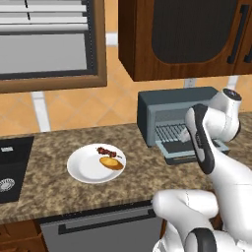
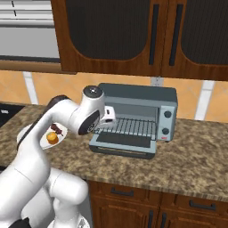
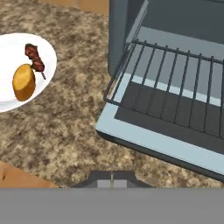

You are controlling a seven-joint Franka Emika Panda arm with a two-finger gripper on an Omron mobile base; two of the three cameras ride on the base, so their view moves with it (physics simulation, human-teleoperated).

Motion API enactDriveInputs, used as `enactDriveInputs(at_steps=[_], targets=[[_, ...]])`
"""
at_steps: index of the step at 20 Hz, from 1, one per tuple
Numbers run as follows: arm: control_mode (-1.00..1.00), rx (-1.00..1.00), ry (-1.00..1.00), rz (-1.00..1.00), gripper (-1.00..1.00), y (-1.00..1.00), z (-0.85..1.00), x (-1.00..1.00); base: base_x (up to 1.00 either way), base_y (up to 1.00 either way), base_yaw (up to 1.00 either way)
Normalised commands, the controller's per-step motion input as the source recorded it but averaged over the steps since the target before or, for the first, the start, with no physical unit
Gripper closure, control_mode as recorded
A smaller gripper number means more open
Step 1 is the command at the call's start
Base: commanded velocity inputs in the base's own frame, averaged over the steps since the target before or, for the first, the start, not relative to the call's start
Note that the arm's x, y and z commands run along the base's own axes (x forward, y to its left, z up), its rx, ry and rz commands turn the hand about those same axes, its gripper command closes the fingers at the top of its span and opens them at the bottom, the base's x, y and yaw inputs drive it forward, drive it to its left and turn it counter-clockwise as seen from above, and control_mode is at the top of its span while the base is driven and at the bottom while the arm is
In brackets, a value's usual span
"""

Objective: Pick up the kebab skewer and baguette bread, and place them inside the toaster oven. Close the toaster oven door and start by setting the timer.

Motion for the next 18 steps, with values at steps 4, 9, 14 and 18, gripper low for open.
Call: enactDriveInputs(at_steps=[4,9,14,18], targets=[[-1.00,0.09,0.17,-0.12,1.00,1.00,0.18,-0.50,0.00,0.00,0.00],[-1.00,0.02,0.04,-0.08,1.00,1.00,-0.09,-0.58,0.00,0.00,0.00],[-1.00,0.00,0.00,0.02,-1.00,1.00,-0.23,-0.07,0.00,0.00,0.00],[-1.00,-0.01,0.00,0.12,-1.00,1.00,-0.19,0.55,0.00,0.00,0.00]])
